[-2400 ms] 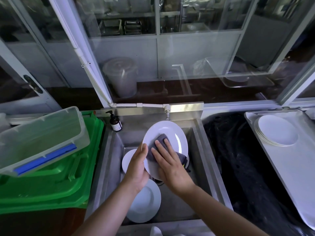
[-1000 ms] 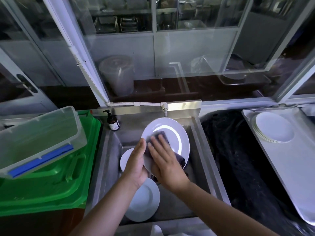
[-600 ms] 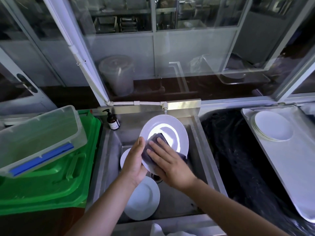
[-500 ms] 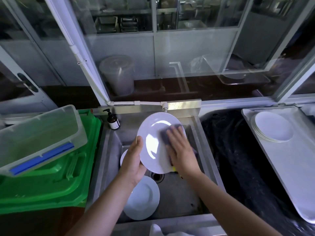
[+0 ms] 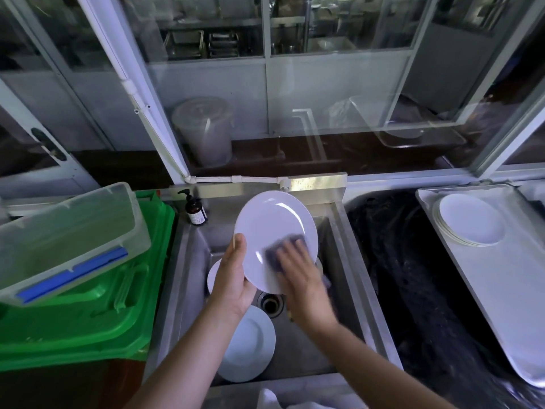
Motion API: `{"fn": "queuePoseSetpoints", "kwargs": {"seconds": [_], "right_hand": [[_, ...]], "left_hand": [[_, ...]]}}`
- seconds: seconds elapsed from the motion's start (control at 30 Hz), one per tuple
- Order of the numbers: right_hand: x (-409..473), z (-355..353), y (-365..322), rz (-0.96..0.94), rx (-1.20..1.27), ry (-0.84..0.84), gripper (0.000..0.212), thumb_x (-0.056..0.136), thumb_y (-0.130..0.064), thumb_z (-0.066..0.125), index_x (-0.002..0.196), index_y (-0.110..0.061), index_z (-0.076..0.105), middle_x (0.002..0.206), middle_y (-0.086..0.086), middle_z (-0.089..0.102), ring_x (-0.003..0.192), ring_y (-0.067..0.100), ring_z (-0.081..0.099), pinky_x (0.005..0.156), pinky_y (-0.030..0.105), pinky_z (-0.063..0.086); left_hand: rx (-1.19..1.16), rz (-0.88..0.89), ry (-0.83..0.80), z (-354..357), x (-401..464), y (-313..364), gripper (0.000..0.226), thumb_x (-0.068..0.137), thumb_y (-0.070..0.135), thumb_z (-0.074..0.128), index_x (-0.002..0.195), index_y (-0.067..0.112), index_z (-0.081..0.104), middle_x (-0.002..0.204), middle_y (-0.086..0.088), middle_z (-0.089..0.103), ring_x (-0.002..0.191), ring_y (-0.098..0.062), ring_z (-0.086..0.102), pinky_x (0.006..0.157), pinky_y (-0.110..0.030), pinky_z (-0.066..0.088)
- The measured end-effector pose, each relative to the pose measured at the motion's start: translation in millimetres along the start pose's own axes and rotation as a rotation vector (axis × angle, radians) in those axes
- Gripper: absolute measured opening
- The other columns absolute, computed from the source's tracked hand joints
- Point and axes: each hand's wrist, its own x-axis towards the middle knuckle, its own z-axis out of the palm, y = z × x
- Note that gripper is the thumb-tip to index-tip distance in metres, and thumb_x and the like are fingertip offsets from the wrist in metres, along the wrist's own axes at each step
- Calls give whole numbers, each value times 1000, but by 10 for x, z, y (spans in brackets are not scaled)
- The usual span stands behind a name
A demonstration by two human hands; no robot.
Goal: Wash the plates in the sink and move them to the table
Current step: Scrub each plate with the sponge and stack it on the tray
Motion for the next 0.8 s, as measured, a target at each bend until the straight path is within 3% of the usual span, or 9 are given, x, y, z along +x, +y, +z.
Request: {"fn": "queuePoseSetpoints", "kwargs": {"seconds": [0.07, 0.13, 0.27, 0.33, 0.5, 0.57, 0.63, 0.7, 0.8], "right_hand": [[-218, -2, -86, -201, 25, -119, 46, 100, -6, 58, 145, -4, 51, 159, 8, 39, 152, 32, 27, 122, 49, 28], [-237, -107, 98, -274, -13, -152, 49, 98, -5, 62, 146, -7, 52, 159, 7, 40, 151, 31, 29, 121, 49, 30], [-135, -209, 516, 20, -89, -44, 41, 103, -19, 47, 140, -6, 58, 152, 7, 49, 152, 23, 27, 112, 56, 41], [-213, -172, 415, 3, -89, -48, 40, 103, -17, 46, 138, -5, 59, 152, 9, 50, 151, 25, 29, 113, 55, 40], [-420, -62, 25, -236, 60, -181, 47, 97, -6, 62, 144, -7, 55, 159, 6, 41, 152, 27, 27, 122, 42, 30], [-160, -66, 95, -260, 60, -212, 56, 92, 1, 67, 145, -5, 51, 160, 9, 38, 153, 29, 23, 121, 47, 30], [144, -64, 177, -187, 61, -162, 49, 96, 0, 61, 143, -2, 53, 157, 11, 41, 153, 29, 24, 119, 50, 31], [343, -65, 201, -133, 50, -85, 41, 102, -8, 52, 142, -1, 54, 155, 11, 44, 152, 29, 25, 118, 50, 31], [165, -17, 92, -244, 36, -100, 40, 106, -8, 46, 144, 0, 50, 157, 14, 40, 152, 33, 25, 121, 52, 28]], "left_hand": [[-27, -28, 30, -23, 24, -19, 66, 91, 52, 63, 136, 5, 58, 126, -20, 69, 112, -32, 70, 89, -43, 60], [-22, -62, 29, -103, 38, -33, 60, 96, 51, 57, 137, 7, 58, 132, -21, 66, 119, -34, 67, 100, -50, 55], [-7, -66, 48, -255, 67, -83, 64, 97, 54, 55, 144, 12, 52, 140, -16, 62, 130, -33, 59, 109, -56, 45], [-17, -82, 68, -225, 64, -110, 61, 97, 54, 52, 142, 12, 54, 137, -14, 65, 128, -32, 61, 108, -55, 46], [37, -165, 87, -97, 43, -148, 43, 103, 43, 48, 123, 9, 66, 108, -11, 78, 95, -21, 76, 88, -42, 57], [63, -226, 15, -105, 36, -156, 55, 101, 44, 47, 134, 3, 61, 122, -15, 73, 112, -25, 71, 96, -40, 56], [102, -275, -41, -115, 47, -179, 61, 97, 46, 48, 141, 6, 56, 133, -14, 68, 125, -24, 64, 102, -40, 52], [117, -318, -42, -108, 57, -219, 56, 99, 48, 46, 140, 13, 58, 133, -11, 68, 125, -22, 65, 100, -39, 51], [89, -326, -17, -92, 78, -209, 61, 94, 53, 50, 136, 10, 62, 129, -13, 70, 118, -22, 68, 94, -35, 56]]}}
